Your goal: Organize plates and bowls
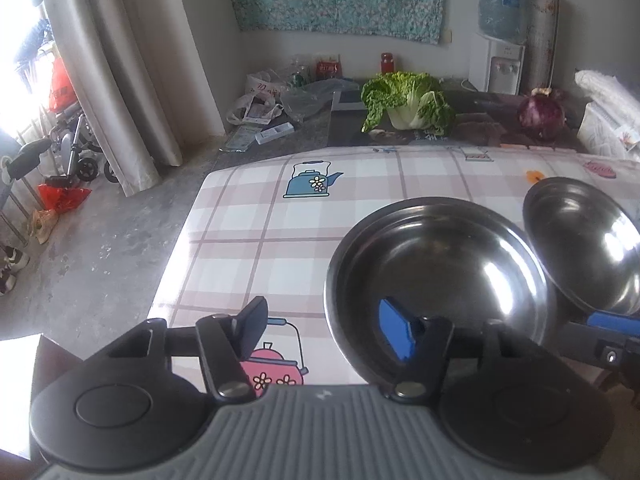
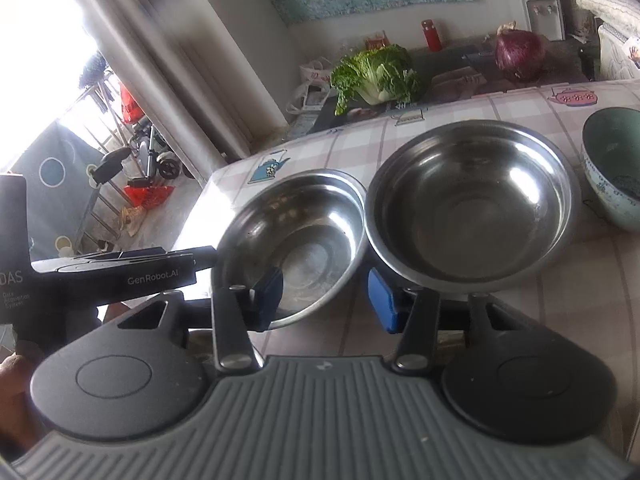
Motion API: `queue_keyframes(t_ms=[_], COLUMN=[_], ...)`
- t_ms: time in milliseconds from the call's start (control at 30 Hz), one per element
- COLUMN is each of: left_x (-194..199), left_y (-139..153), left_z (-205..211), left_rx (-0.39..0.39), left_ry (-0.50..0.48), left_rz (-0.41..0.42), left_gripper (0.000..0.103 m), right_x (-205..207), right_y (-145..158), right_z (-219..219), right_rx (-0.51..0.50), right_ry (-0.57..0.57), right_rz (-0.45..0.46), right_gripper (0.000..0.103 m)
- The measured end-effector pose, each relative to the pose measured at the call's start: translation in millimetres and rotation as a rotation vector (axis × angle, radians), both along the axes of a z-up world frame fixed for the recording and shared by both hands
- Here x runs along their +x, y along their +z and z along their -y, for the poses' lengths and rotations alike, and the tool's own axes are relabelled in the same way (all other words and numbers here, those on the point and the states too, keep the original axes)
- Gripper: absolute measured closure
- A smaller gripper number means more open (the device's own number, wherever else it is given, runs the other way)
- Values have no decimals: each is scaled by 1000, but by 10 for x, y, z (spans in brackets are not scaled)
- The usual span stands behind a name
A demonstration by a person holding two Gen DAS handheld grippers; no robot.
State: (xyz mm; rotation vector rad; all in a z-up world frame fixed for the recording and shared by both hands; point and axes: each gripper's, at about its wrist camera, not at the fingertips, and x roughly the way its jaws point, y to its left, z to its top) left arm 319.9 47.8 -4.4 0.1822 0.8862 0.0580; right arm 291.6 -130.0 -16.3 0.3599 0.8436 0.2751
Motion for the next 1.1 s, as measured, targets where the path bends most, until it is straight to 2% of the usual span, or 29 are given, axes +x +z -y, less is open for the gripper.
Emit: queue_keyframes(t_ms=[100,167,367,467,600,733,833,900,967,1100], left_x=[101,125,138,164,232,317,366,381,388,373], left_y=[-105,-151,-135,-118,-119,-151,-164,-161,-157,-128], left_z=[-15,-69,-268,-397,-484,-482,-467,-460,-439,-417], left_rx=[31,25,15,-38,-100,-101,-120,-143,-156,-142], left_ry=[11,20,63,73,82,84,78,77,76,91], left_rz=[-27,-42,-38,-46,-81,-88,-86,-88,-89,-73], left_gripper=[56,59,60,60,49,50,61,76,86,86], right_x=[81,114,171,243,364,444,470,473,472,439], right_y=[-99,-142,-217,-228,-252,-289,-309,-301,-289,-261], right_z=[-23,-19,-1,-38,-106,-164,-195,-227,-253,-317], right_rx=[-1,2,34,41,30,3,-11,-17,-23,-41], right_ry=[6,9,25,34,38,33,32,36,39,53], right_rz=[-27,-40,-74,-80,-84,-82,-73,-61,-52,-34], right_gripper=[71,75,81,81,81,82,86,90,90,90])
